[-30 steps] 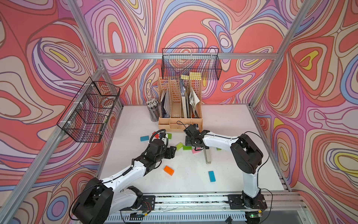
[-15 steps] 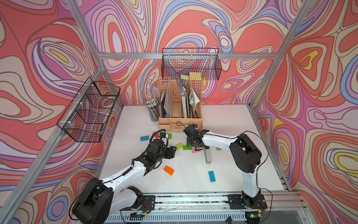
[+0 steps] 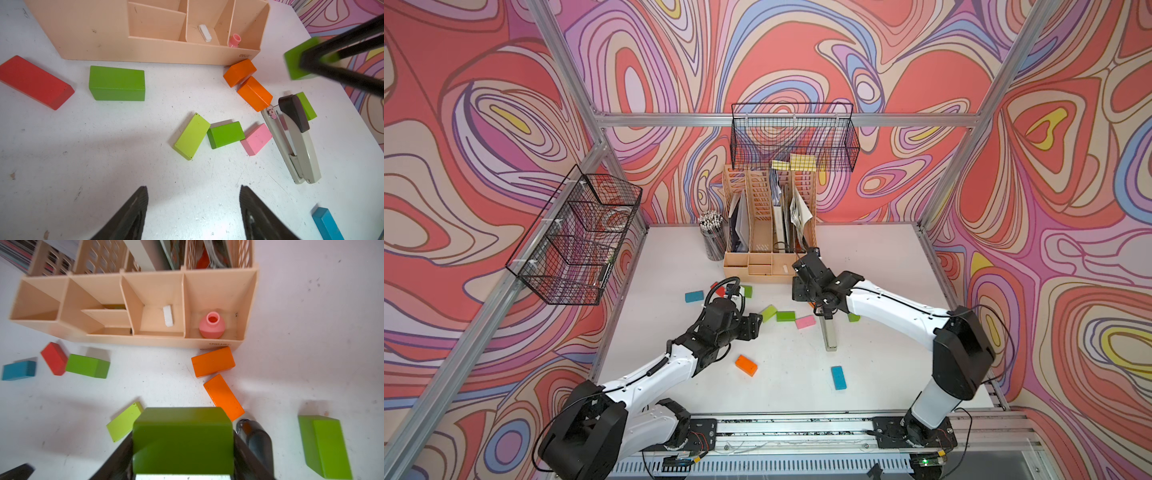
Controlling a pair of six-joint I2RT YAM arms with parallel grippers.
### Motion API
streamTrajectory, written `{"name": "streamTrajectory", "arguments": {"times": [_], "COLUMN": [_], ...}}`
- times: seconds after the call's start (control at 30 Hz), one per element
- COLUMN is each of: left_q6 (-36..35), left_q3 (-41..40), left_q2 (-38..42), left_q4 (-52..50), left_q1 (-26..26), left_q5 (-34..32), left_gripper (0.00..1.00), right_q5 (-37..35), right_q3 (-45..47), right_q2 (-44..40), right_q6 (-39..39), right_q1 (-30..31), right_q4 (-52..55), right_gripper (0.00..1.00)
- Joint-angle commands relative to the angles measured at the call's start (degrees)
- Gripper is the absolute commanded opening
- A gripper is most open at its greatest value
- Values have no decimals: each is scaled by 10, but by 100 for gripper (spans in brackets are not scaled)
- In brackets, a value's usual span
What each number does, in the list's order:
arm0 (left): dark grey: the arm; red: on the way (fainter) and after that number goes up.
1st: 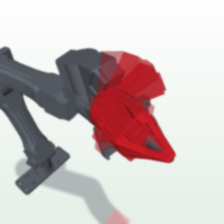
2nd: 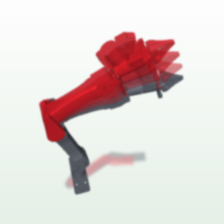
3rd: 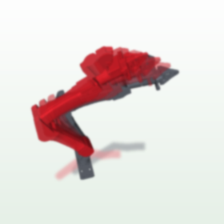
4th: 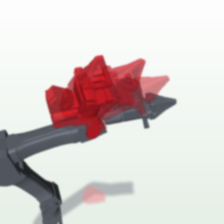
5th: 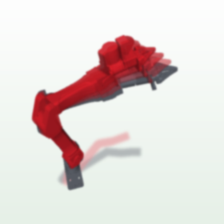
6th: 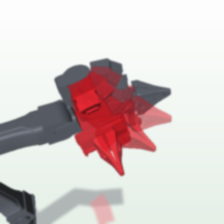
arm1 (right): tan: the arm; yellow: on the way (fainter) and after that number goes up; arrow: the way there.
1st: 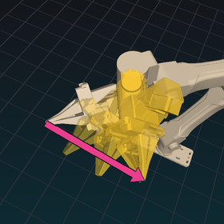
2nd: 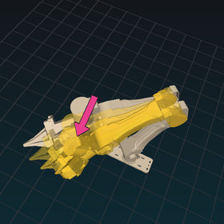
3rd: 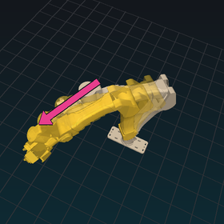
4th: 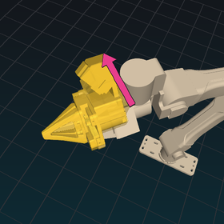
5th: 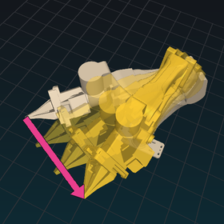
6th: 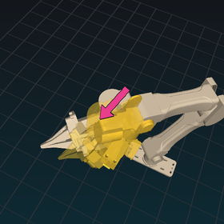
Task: Assemble the letter c with building blocks
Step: Pick up the building block from the center of the board, then assemble the building block at the center of the board.
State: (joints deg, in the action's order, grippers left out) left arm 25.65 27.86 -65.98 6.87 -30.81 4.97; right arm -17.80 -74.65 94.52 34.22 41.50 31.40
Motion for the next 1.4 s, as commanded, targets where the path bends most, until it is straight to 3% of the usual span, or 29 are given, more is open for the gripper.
{"name": "streamTrajectory", "arguments": {"times": [0.0, 0.23, 0.43, 0.7, 1.37], "left_q6": [-7, -10, -13, -15, -13], "left_q3": [2, 5, 11, 10, 11], "left_q2": [-2, -13, -26, -14, -24], "left_q4": [-3, 0, -4, -12, -9], "left_q1": [-2, -2, -3, -2, -2], "left_q5": [6, 13, 17, 4, 9], "left_gripper": [72, 72, 73, 73, 73], "right_q5": [-23, 51, 92, 127, 139], "right_q3": [33, 109, 132, 140, 128], "right_q2": [-55, -140, -140, -87, 16], "right_q6": [-28, -98, -164, -209, -252], "right_q1": [-19, -136, -201, -240, -284], "right_q4": [14, -5, -16, -45, -74], "right_gripper": [55, 54, 54, 53, 52]}}
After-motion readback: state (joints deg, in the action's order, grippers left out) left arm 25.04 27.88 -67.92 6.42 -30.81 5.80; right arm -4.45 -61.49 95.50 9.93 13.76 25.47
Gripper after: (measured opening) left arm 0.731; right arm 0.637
